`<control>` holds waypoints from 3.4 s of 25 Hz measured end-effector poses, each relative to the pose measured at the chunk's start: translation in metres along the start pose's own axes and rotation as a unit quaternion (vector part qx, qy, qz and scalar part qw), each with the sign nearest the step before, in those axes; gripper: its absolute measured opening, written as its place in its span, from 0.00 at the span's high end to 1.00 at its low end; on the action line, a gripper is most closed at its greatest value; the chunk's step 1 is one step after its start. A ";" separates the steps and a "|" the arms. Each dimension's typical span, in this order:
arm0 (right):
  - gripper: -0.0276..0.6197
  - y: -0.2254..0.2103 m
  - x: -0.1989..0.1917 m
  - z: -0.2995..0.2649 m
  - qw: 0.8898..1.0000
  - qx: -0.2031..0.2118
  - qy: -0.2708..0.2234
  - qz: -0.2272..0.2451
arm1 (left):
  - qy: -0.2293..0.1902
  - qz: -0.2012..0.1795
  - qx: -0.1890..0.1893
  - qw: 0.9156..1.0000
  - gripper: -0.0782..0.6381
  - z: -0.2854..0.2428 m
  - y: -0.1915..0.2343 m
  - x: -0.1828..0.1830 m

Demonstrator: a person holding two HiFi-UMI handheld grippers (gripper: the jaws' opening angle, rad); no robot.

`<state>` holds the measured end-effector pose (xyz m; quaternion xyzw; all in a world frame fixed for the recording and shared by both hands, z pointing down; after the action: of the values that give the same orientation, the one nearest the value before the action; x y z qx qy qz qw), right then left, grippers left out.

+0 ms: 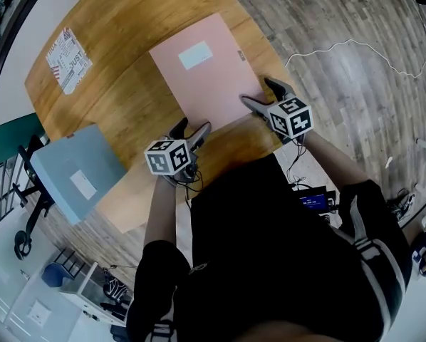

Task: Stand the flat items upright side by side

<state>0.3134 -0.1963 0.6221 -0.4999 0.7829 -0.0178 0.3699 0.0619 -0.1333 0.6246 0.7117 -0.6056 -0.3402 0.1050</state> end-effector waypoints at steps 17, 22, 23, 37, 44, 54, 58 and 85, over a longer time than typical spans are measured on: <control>0.31 -0.039 0.110 -0.102 0.991 0.095 0.084 -0.038 | -0.049 0.098 0.031 0.993 0.30 -0.039 0.074 0.121; 0.32 -0.033 0.108 -0.091 0.996 0.076 0.048 -0.020 | -0.051 0.075 0.040 0.995 0.30 -0.036 0.067 0.123; 0.32 -0.030 0.109 -0.087 0.997 0.071 0.032 -0.017 | -0.056 0.064 0.044 0.995 0.30 -0.033 0.064 0.125; 0.32 0.035 0.129 0.009 0.964 -0.009 -0.235 0.123 | -0.217 -0.212 0.108 0.947 0.30 0.053 -0.010 0.151; 0.32 0.069 0.099 0.040 0.943 -0.062 -0.281 0.168 | -0.276 -0.284 0.133 0.909 0.30 0.075 -0.035 0.117; 0.32 0.120 0.045 0.070 0.927 -0.154 -0.299 0.169 | -0.289 -0.368 0.135 0.873 0.29 0.095 -0.054 0.070; 0.32 0.140 0.020 0.073 0.919 -0.183 -0.305 0.169 | -0.293 -0.394 0.134 0.861 0.29 0.103 -0.054 0.049; 0.20 0.117 0.045 0.109 0.937 0.025 -0.118 0.327 | -0.261 -0.278 0.060 0.922 0.31 0.160 -0.035 -0.052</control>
<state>0.2780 -0.1364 0.4704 -0.2054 0.8531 0.1437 0.4577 -0.0103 -0.0343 0.5045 0.7428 -0.4082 -0.4923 -0.1983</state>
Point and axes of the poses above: the fingertips, and each gripper's own axes: z backward along the fingers, y to its left, x out of its top, the point moved 6 cm from there along z, backward along the fingers, and after that the axes turned 8 degrees about y, right-handed, at the moved point
